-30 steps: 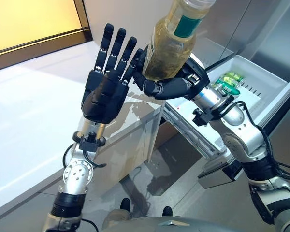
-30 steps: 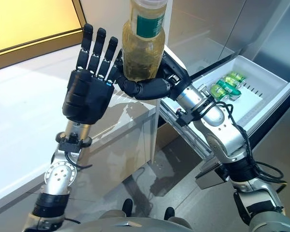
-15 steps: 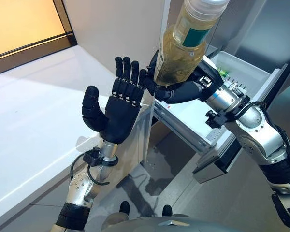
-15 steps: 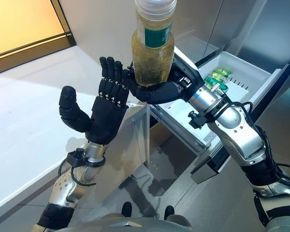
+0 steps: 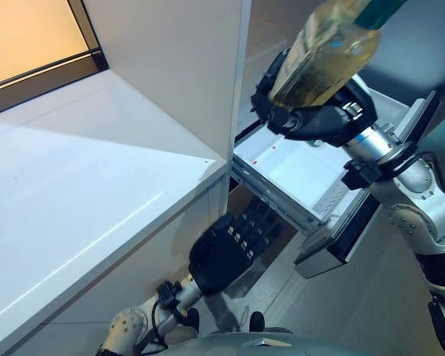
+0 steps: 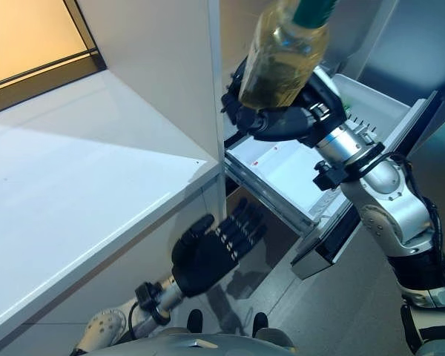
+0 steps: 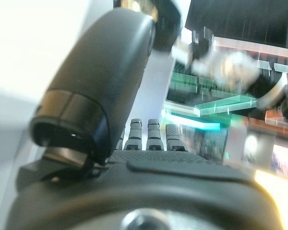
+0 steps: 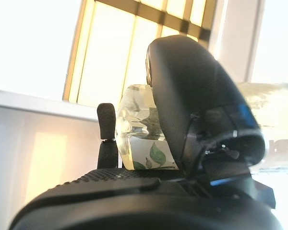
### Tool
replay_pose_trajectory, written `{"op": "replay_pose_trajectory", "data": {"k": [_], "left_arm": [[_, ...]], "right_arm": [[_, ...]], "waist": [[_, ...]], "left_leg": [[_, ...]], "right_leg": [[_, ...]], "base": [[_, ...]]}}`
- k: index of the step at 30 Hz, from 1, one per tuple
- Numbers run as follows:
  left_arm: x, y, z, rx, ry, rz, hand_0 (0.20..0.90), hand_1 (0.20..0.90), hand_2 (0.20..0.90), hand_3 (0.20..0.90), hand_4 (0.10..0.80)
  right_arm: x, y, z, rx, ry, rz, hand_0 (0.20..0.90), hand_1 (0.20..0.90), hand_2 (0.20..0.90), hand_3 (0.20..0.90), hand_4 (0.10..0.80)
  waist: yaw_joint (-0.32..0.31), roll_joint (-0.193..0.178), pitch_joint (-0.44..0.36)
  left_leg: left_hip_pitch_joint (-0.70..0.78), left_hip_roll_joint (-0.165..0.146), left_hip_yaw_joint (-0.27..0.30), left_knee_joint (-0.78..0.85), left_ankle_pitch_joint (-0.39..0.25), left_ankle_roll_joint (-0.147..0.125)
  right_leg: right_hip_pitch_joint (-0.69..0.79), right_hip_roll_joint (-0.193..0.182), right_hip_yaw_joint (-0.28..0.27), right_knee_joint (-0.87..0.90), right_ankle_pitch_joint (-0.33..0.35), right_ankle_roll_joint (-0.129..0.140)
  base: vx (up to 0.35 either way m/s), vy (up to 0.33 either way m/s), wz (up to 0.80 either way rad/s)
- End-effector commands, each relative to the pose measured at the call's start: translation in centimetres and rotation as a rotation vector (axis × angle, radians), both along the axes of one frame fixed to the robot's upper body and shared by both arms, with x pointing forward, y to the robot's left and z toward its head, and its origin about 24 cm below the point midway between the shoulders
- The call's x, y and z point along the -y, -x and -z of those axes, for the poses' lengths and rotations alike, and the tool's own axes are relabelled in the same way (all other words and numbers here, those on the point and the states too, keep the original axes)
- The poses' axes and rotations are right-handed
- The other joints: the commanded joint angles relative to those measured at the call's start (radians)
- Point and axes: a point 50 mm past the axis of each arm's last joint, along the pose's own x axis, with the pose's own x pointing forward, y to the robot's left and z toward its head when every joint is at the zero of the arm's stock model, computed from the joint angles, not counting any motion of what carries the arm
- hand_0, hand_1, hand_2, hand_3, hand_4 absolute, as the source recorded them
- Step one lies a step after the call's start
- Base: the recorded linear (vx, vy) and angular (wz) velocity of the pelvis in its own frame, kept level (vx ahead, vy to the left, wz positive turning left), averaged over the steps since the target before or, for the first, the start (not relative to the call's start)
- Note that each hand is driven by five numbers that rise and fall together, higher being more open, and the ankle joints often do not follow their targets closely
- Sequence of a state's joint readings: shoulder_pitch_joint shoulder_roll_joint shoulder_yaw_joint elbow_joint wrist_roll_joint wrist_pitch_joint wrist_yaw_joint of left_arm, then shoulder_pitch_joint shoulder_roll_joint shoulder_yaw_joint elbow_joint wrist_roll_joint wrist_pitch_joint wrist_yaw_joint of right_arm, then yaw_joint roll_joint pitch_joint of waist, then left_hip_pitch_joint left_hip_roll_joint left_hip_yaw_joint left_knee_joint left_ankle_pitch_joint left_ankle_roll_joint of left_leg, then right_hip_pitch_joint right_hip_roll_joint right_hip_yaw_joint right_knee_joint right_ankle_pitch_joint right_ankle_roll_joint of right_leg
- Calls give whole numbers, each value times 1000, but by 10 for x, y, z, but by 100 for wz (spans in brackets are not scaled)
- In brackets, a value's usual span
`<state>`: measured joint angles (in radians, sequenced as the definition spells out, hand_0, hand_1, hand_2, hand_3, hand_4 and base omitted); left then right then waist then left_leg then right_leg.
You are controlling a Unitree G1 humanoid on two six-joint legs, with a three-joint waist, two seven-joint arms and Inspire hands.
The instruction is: Put drinks into fridge and close the fridge
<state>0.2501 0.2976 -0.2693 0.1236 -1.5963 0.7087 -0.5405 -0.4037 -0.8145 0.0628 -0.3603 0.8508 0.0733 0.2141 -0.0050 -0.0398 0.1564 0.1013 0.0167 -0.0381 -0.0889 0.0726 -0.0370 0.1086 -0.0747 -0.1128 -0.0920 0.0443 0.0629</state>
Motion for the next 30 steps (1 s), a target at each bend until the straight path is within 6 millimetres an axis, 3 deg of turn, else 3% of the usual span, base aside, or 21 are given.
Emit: {"op": "replay_pose_trajectory", "data": {"k": [1,7,10,15,19,25,30], "left_arm": [[4,-1,-8,93,125,1,900,900,900,900,800],[-12,10,36,-59,-137,-76,900,900,900,900,800],[-32,7,58,-72,-428,-164,900,900,900,900,800],[-70,-13,62,18,-818,-346,900,900,900,900,800],[-94,-16,68,112,-1212,-349,900,900,900,900,800],[-109,-10,83,100,-1443,-279,900,900,900,900,800],[-120,11,101,33,-1586,-157,900,900,900,900,800]], "right_arm": [[5,28,-53,231,-84,-91,300,300,300,200,100],[20,32,-44,193,-81,-49,300,300,300,200,100],[32,32,-37,202,-59,47,300,300,300,200,100],[47,29,-31,264,38,221,300,300,300,200,100],[64,23,-27,257,111,353,300,300,300,200,100],[79,8,-21,201,181,474,300,300,300,200,100],[93,-10,-16,132,300,549,300,300,300,200,100]], "waist": [[13,-13,-115],[-9,-16,-116],[-22,-20,-116],[-27,-24,-117],[-22,-36,-114],[-17,-47,-114],[-10,-57,-111]], "left_leg": [[18,-66,53,2,-140,49],[17,-67,65,2,-141,53],[19,-68,71,2,-142,56],[18,-67,79,2,-138,57],[17,-66,89,2,-133,56],[18,-63,105,2,-134,52],[23,-59,118,2,-133,50]], "right_leg": [[-5,38,-16,12,-30,15],[-13,38,0,20,-28,19],[-18,40,9,28,-29,21],[-21,45,17,29,-26,22],[-23,50,12,25,-22,19],[-21,55,8,18,-21,20],[-22,55,10,19,-17,24]], "base": [[0,0,0],[-5,17,-7],[19,8,-6],[25,0,-8],[31,-9,-11],[36,-8,-3],[70,-8,-3]]}}
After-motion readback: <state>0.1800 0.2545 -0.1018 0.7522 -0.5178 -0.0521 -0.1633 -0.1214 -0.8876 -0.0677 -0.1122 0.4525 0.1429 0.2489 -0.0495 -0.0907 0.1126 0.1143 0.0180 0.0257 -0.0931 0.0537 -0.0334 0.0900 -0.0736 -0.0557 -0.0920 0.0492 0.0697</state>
